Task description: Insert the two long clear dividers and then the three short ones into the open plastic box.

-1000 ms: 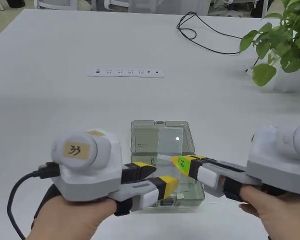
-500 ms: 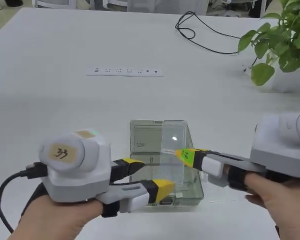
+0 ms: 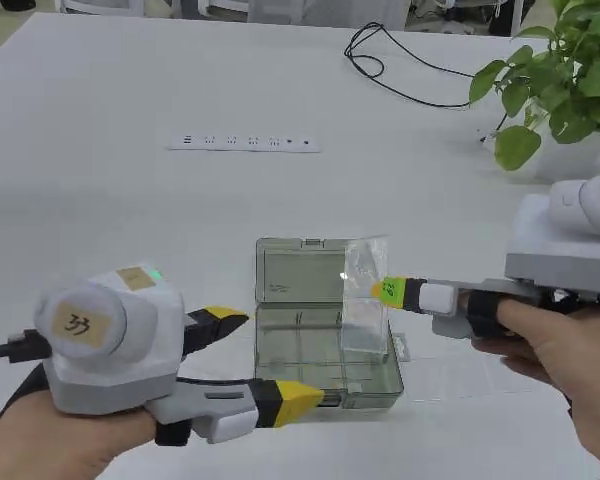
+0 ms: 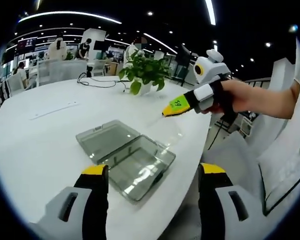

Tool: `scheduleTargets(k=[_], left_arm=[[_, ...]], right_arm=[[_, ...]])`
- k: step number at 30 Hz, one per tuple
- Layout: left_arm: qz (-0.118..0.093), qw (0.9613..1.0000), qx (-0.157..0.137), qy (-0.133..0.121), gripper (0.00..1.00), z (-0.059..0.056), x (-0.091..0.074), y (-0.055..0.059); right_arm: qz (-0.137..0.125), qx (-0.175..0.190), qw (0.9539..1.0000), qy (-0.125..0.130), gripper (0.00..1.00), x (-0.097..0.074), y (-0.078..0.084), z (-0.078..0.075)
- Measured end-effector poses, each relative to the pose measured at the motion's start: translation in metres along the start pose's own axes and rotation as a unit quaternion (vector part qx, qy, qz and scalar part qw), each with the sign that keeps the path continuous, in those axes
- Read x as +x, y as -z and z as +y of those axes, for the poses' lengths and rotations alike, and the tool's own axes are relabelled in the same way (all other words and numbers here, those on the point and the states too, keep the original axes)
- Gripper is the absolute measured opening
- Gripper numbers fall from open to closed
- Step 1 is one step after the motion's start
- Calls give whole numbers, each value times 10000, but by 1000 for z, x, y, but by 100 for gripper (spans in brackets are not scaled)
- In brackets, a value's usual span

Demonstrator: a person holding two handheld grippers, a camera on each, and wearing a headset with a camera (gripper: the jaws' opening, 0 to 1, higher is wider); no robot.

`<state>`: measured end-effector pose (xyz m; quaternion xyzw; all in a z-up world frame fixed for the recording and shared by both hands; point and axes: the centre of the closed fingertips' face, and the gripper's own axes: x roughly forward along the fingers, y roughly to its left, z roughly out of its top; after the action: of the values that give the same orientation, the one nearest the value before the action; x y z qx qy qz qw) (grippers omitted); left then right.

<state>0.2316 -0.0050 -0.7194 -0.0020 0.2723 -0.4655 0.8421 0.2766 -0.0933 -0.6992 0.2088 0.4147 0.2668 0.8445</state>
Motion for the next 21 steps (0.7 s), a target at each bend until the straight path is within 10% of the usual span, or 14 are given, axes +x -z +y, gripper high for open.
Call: scheduleTargets(k=[21], left_arm=[[168,9968,635,446,100,-7,1,12]], right_arm=[[1446,412,9852,822,7,18,20,-31]])
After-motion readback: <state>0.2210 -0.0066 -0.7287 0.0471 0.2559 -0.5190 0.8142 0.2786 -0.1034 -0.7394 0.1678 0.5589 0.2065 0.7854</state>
